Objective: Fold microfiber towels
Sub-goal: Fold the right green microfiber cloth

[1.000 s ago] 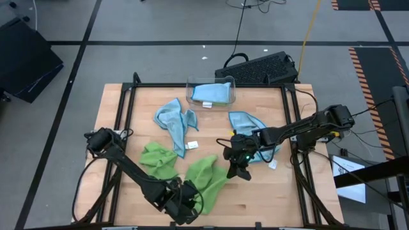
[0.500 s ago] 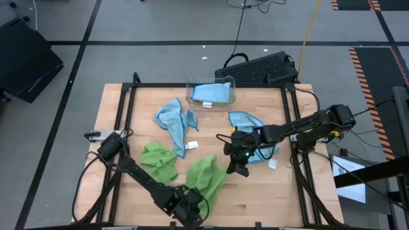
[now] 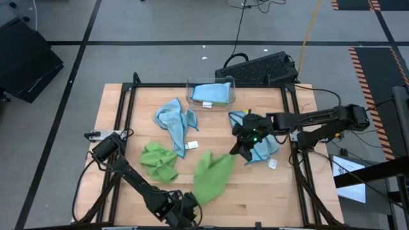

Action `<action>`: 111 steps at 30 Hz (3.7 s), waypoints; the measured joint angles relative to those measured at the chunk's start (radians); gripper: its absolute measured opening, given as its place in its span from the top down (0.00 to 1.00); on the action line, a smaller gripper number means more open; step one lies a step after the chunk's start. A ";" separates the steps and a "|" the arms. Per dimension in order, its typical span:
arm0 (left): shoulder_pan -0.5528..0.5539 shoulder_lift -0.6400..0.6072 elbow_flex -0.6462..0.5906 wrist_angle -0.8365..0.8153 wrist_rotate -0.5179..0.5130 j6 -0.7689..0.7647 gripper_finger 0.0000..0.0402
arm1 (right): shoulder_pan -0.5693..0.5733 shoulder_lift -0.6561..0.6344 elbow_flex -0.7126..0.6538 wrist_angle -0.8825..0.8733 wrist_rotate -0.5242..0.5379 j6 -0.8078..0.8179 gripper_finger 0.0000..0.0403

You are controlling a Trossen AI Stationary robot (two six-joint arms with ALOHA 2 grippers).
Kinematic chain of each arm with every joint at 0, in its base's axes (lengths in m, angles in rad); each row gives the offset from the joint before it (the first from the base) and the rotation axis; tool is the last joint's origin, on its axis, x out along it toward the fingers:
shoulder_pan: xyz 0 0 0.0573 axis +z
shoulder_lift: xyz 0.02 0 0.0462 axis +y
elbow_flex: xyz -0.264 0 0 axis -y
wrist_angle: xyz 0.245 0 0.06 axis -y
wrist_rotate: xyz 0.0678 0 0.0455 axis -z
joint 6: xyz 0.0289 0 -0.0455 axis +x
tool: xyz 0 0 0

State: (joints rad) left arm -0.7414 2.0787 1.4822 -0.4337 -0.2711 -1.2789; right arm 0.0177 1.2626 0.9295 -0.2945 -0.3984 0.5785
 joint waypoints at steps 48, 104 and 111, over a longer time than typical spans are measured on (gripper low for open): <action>0.489 -0.100 -0.185 0.168 0.441 0.715 0.95 | -0.055 -0.079 0.000 -0.100 0.032 -0.075 1.00; 0.512 -0.654 -0.180 0.038 -0.312 0.763 1.00 | -0.258 -0.424 -0.087 0.344 0.323 0.054 1.00; 0.724 -0.811 -0.178 0.193 -0.190 0.923 0.99 | -0.419 -0.371 0.059 0.289 0.160 -0.010 1.00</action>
State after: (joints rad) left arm -0.0172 1.2673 1.3040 -0.2403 -0.4615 -0.3554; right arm -0.4014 0.8913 0.9887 -0.0053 -0.2380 0.5687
